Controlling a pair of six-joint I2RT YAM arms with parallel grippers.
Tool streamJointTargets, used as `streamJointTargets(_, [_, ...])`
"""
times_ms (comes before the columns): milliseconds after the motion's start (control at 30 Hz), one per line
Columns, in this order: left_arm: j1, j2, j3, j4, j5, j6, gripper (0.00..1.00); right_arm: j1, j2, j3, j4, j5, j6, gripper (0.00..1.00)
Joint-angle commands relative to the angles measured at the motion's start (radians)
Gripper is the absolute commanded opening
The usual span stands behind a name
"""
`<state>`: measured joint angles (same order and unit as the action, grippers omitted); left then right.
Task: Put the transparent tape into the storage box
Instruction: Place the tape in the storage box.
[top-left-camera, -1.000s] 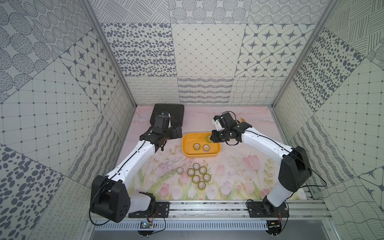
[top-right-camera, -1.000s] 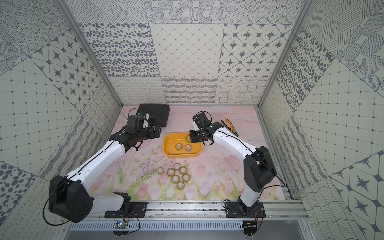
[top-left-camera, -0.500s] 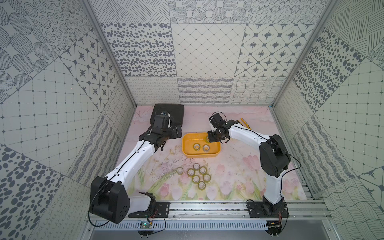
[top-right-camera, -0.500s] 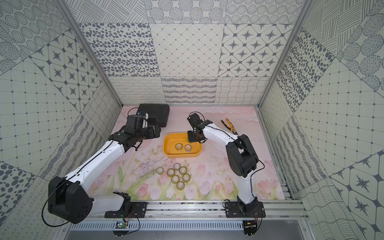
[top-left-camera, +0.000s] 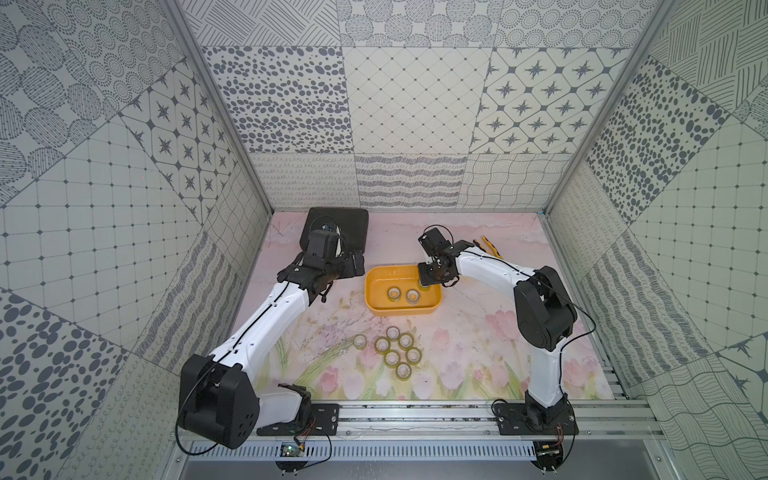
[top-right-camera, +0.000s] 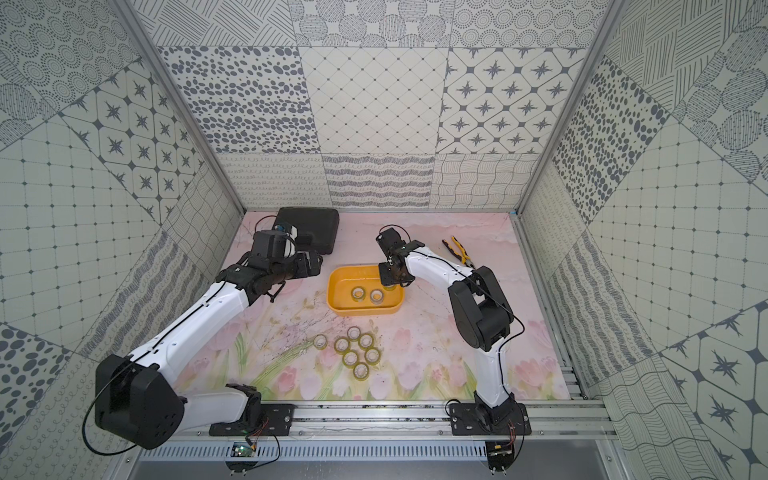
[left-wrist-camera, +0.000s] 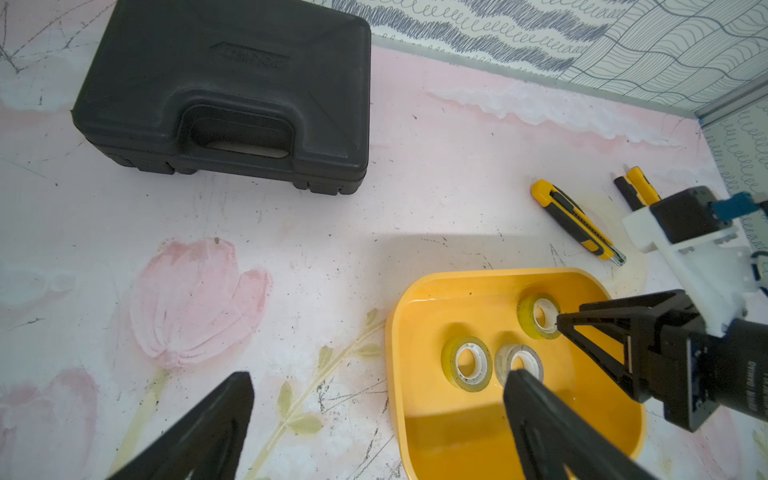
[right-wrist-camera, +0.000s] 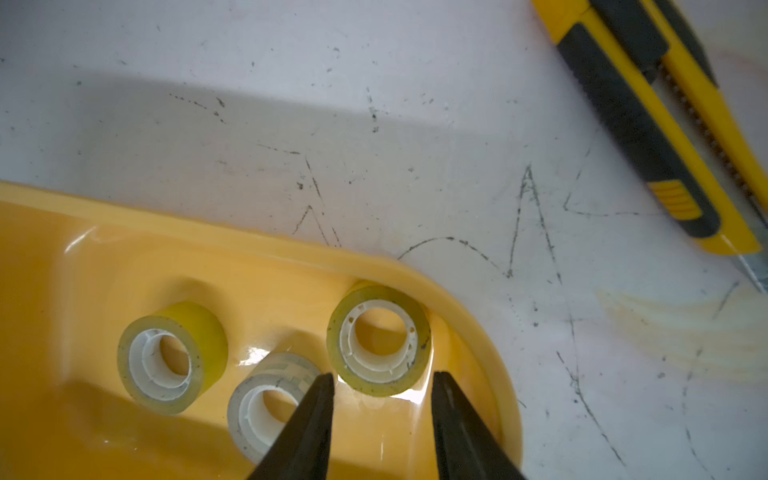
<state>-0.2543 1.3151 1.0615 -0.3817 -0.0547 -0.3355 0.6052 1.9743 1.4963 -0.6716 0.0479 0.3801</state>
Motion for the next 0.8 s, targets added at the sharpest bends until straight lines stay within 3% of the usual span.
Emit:
streamJointTargets(0, [-0.001, -0.003, -0.009, 0.029, 0.023, 0.027, 0.99, 0.001, -0.108, -0.053, 0.056, -0.020, 0.021, 0.49])
streamJointTargets(467, [-0.011, -0.009, -0.042, 0.076, 0.042, 0.061, 0.99, 0.002, -0.515, -0.367, 0.149, -0.084, 0.013, 0.50])
streamJointTargets(767, [-0.023, 0.010, -0.032, 0.068, 0.050, 0.062, 0.99, 0.003, -0.687, -0.521, 0.173, -0.102, 0.035, 0.50])
